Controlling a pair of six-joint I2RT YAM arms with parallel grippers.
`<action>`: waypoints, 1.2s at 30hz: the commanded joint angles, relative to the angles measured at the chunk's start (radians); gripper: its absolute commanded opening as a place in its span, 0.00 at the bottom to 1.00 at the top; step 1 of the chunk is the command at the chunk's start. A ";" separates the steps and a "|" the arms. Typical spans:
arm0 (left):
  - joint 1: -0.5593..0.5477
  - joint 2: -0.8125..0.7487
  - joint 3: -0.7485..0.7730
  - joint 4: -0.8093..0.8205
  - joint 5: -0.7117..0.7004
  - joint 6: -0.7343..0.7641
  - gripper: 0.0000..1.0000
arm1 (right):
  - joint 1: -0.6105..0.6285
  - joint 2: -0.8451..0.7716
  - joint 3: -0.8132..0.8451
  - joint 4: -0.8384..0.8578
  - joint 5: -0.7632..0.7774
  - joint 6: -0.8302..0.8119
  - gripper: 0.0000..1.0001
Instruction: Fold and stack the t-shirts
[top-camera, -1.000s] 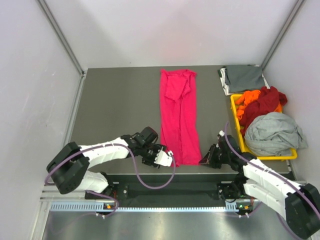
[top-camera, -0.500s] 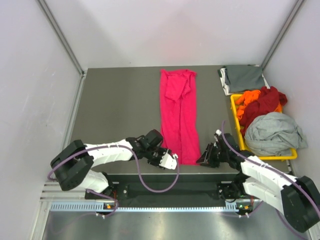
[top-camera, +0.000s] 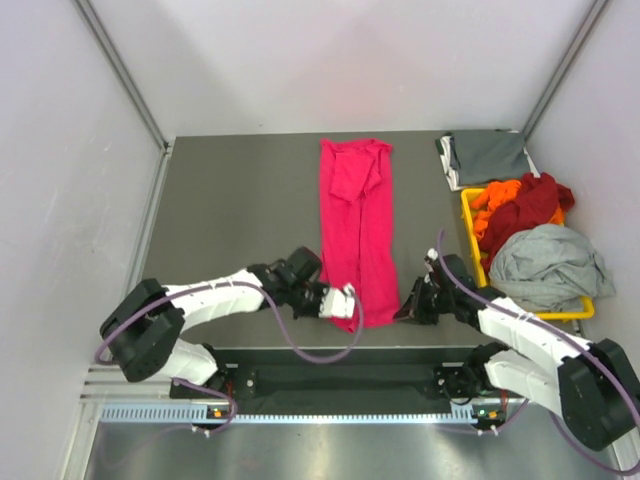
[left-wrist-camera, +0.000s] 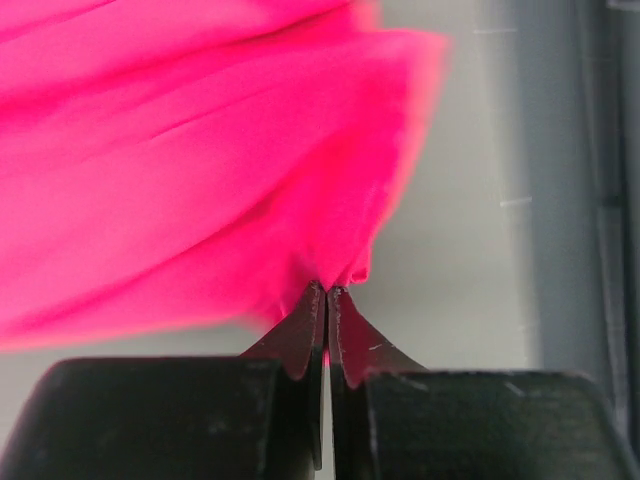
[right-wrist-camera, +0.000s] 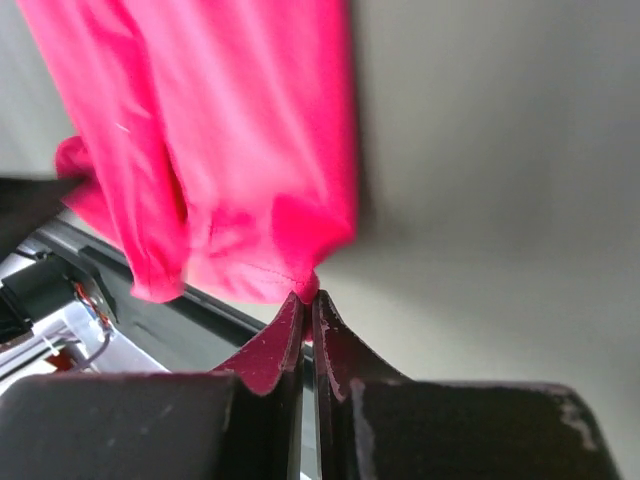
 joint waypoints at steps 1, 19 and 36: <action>0.157 -0.032 0.139 -0.044 0.108 -0.105 0.00 | -0.043 0.049 0.159 -0.019 0.017 -0.106 0.00; 0.433 0.536 0.841 -0.052 -0.021 -0.277 0.00 | -0.212 0.753 0.936 -0.031 0.014 -0.395 0.00; 0.459 0.812 1.117 -0.041 -0.117 -0.280 0.22 | -0.294 1.058 1.197 0.033 -0.028 -0.362 0.34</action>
